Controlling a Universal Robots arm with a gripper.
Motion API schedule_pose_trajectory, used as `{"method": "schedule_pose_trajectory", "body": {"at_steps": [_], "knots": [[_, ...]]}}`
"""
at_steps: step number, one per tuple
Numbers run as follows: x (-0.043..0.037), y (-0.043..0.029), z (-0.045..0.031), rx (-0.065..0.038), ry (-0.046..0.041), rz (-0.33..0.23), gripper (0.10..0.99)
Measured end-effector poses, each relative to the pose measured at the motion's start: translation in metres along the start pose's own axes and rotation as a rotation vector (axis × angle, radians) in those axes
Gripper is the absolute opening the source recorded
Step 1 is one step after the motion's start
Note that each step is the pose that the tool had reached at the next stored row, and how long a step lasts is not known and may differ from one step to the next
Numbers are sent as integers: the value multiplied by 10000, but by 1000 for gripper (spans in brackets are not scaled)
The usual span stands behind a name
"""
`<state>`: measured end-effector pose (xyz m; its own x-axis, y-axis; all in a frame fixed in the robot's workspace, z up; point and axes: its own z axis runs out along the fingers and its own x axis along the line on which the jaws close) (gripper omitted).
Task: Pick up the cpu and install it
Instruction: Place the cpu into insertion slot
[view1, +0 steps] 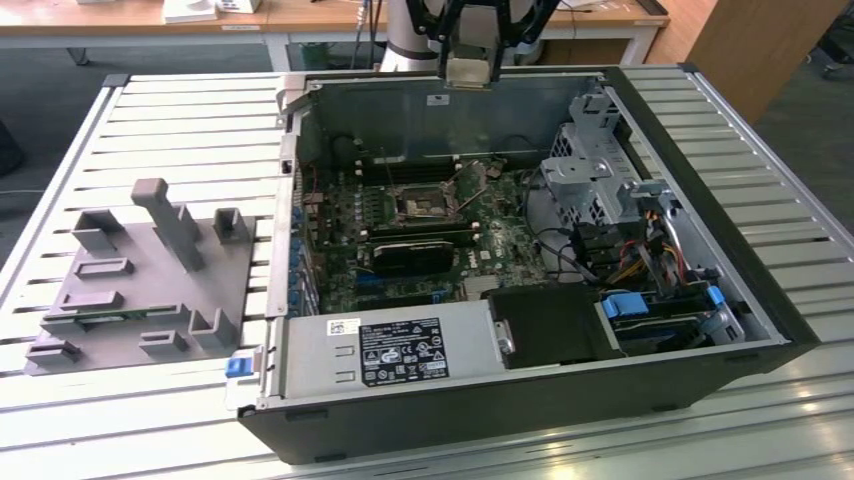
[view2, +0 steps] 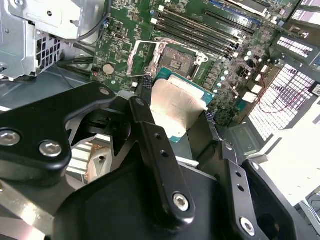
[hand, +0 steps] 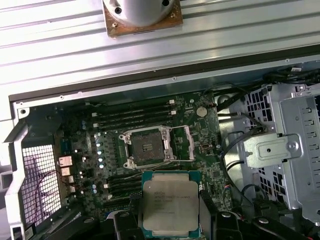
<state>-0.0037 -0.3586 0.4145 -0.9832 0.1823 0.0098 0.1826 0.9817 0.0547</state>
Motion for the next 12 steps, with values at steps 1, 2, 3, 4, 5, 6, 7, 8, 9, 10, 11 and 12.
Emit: {"method": "schedule_pose_trajectory", "body": {"at_steps": [1, 2, 3, 4, 5, 6, 7, 8, 9, 10, 11, 12], "knots": [[1, 0, 0, 0, -1, 15, 537], [1, 0, 0, 0, -2, 31, 537], [2, 0, 0, -1, -3, 49, 537], [3, 0, 0, -1, -4, 68, 537], [4, -1, 0, 0, -5, 90, 537], [5, -1, 0, -1, -7, 119, 537], [6, -1, 0, -1, -8, 149, 537], [6, -1, 0, -1, -10, 180, 537], [7, -1, 1, -2, -12, 210, 537], [7, -1, 0, -2, -13, 243, 537], [8, -2, 1, -3, -15, 271, 537], [9, -2, 1, -3, -16, 298, 537]]}}
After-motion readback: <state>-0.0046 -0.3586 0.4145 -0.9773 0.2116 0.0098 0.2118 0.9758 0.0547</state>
